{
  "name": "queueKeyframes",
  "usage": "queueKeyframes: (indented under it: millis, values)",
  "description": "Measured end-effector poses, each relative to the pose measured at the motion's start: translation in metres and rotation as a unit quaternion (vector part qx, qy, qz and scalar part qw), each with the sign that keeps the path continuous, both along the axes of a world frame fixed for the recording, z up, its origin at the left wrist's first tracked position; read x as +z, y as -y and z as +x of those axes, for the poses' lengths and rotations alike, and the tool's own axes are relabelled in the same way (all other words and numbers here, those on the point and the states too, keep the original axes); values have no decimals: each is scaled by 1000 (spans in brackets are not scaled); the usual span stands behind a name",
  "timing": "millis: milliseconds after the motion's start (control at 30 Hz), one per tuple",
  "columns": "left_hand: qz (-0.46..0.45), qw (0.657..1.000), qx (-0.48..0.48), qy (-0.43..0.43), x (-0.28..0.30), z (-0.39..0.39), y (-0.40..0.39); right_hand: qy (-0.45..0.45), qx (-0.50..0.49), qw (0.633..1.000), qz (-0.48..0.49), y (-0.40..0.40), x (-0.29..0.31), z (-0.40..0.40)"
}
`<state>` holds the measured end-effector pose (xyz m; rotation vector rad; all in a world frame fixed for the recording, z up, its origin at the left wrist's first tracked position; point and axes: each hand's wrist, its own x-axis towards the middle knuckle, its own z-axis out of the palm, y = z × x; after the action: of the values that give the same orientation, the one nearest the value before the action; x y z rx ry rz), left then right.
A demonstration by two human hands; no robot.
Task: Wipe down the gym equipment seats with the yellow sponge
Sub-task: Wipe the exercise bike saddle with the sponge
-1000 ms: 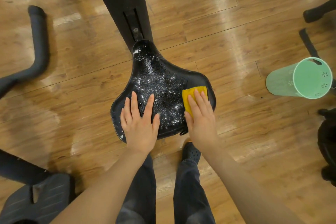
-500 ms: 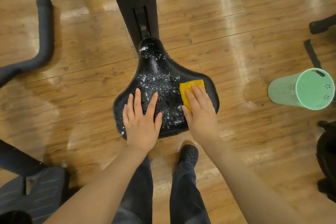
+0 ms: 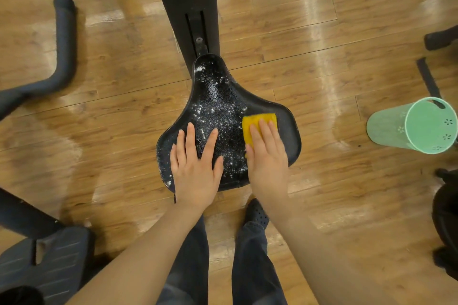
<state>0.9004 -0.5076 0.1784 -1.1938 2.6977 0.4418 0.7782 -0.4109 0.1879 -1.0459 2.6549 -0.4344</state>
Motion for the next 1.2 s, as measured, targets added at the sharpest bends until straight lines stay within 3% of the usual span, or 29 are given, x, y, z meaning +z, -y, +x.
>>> queueKeyframes:
  millis: [367, 633, 900, 1100, 1200]
  values:
    - [-2, 1000, -6, -2, 0, 1, 1, 74, -17, 997, -29, 49, -4, -47]
    - [13, 1000, -16, -9, 0, 4, 3, 33, 129, 990, -33, 4, -4, -27]
    - [23, 999, -17, -16, 0, 5, 5, 35, -50, 998, -26, 37, -7, -20]
    - [45, 999, -18, -14, 1, 5, 7, -4, 62, 998, -20, -15, 0, 37]
    - [52, 998, -14, -17, 3, 4, 6, -12, 58, 998, -19, -6, -3, 22]
